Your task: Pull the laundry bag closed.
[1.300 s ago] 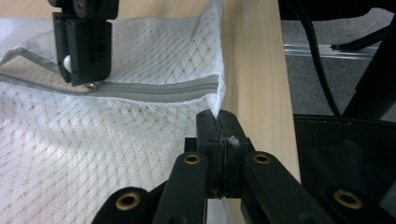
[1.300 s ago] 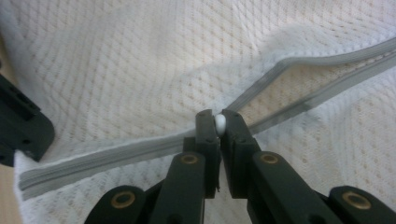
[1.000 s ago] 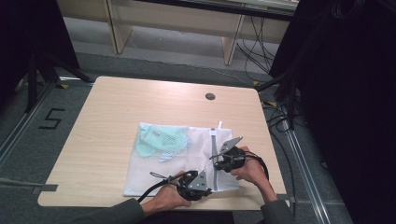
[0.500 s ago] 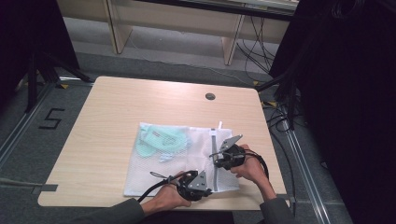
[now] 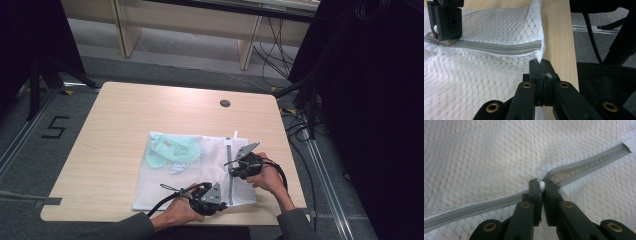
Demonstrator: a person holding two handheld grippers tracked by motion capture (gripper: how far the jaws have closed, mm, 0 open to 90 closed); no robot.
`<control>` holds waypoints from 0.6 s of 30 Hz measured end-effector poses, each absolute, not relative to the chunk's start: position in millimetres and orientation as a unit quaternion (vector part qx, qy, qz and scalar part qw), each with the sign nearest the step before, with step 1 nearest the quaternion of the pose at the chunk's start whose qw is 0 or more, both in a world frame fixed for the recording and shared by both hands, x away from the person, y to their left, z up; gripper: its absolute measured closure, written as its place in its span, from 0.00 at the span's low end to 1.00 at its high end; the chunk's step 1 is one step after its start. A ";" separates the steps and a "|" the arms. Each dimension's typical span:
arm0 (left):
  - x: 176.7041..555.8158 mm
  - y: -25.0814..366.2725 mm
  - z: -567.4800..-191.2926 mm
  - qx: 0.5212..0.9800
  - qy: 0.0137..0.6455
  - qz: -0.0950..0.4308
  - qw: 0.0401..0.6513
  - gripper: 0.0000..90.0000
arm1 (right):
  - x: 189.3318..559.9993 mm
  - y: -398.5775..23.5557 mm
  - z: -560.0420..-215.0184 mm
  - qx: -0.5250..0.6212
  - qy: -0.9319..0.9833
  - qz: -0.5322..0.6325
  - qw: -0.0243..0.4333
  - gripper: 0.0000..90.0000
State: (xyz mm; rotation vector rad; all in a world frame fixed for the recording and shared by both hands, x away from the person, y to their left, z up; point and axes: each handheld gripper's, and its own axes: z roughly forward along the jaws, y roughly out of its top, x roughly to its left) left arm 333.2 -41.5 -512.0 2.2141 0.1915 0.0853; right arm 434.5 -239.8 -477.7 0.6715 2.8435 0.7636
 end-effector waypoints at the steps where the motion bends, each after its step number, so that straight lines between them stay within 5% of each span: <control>1: 333.0 -41.5 -512.0 0.892 0.078 0.035 0.443 0.99 | 435.0 -239.5 -477.7 0.221 0.939 0.254 0.065 0.96; 18: 329.9 -41.8 -510.9 0.892 0.081 0.043 0.442 0.99 | 444.3 -239.1 -478.3 0.213 0.939 0.258 0.075 0.96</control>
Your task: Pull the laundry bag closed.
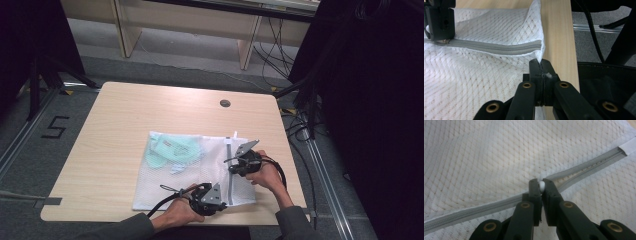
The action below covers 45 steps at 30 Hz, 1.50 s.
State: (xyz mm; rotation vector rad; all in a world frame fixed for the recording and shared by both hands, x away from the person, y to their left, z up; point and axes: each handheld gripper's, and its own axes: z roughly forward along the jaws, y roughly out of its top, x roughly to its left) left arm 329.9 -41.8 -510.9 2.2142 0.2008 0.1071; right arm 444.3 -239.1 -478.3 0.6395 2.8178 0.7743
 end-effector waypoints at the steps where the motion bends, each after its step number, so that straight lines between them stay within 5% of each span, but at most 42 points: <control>1: 329.9 -41.9 -510.8 0.892 0.081 0.042 0.443 0.99 | 443.9 -239.0 -478.4 0.218 0.939 0.256 0.075 0.96; 45: 325.7 -41.2 -511.9 0.893 0.091 0.036 0.440 0.99 | 474.9 -239.5 -481.7 0.243 0.931 0.254 0.098 0.96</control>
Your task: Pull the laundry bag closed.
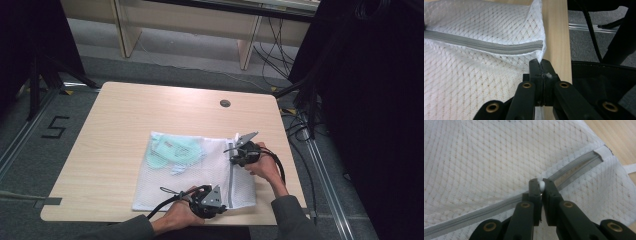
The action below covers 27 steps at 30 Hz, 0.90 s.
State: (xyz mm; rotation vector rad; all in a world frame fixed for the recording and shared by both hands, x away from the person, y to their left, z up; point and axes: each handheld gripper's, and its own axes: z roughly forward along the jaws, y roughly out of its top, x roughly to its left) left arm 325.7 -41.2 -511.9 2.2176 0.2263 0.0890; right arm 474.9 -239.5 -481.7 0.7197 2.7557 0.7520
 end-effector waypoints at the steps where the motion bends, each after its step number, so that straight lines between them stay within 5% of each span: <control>1: 326.1 -41.1 -511.5 0.891 0.094 0.030 0.443 0.99 | 476.3 -240.1 -481.2 0.242 0.933 0.252 0.091 0.96; 27: 325.1 -42.4 -512.6 0.892 0.090 0.029 0.441 0.99 | 497.0 -238.7 -479.5 0.239 0.930 0.252 0.119 0.96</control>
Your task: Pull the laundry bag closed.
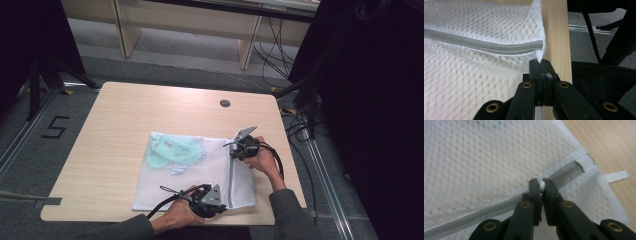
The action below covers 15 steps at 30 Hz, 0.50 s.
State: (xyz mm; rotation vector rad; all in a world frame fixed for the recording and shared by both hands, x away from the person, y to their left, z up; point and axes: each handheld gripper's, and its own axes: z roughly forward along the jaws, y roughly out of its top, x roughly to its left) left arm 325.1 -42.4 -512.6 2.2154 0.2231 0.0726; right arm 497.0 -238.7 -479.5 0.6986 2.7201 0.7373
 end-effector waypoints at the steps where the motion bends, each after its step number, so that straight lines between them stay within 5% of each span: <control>1: 325.6 -42.6 -512.1 0.894 0.081 0.033 0.439 0.99 | 499.3 -238.9 -479.4 0.234 0.931 0.254 0.121 0.96; 15: 325.6 -42.1 -510.1 0.893 0.087 0.030 0.441 0.99 | 509.7 -239.0 -481.4 0.242 0.927 0.259 0.125 0.96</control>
